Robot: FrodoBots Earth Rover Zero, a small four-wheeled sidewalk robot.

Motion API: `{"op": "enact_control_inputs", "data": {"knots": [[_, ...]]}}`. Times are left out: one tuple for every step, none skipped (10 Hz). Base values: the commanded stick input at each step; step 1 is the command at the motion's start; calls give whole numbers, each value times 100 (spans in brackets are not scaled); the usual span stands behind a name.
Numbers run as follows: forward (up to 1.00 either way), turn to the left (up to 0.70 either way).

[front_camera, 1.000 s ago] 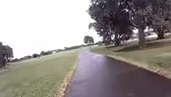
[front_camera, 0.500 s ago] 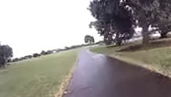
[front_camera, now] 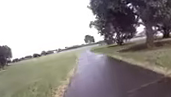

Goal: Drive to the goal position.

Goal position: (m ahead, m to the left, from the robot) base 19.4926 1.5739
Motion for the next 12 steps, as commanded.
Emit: {"op": "enact_control_inputs", "data": {"knots": [[70,0],[70,0],[70,0],[70,0],[70,0],[70,0],[70,0],[70,0],[70,0],[70,0],[70,0],[70,0]]}}
